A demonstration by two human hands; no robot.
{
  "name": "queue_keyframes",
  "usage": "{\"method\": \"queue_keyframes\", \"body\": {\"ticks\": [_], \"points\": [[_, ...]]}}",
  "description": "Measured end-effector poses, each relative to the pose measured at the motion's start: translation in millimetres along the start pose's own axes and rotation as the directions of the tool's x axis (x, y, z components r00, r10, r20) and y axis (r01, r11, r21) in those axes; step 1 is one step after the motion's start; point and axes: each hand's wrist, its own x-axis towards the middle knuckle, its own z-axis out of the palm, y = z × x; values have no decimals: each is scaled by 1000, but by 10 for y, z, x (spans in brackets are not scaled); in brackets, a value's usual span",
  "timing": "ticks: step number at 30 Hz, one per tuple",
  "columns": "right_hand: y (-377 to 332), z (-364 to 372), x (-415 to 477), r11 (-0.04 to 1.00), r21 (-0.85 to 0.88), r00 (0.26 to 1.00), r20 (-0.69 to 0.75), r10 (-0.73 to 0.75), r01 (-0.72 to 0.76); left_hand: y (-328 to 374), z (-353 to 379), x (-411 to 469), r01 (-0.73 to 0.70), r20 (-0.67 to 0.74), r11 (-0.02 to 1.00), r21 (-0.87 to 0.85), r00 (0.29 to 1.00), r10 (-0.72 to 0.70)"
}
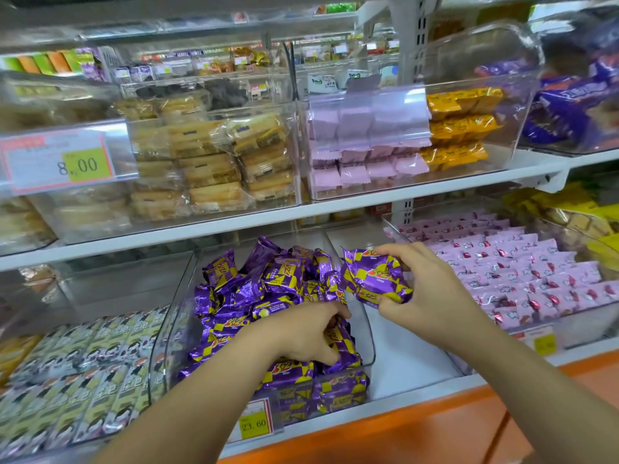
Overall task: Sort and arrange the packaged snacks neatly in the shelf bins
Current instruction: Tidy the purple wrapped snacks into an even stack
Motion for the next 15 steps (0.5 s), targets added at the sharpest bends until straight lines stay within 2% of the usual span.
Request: {"method": "queue_keyframes", "body": {"ticks": [5,10,15], "points": [[0,-22,-13,1000,-7,1000,11,-7,7,-41,9,-65,-31,-48,999,43,998,33],[-19,-29,-18,1000,-6,1000,23,-17,17,-119,13,-122,-79,-251,997,17,965,80],[-44,-39,-2,999,25,999,37,-41,40,-130,61,-84,66,-334,995,79,942,-36]]}}
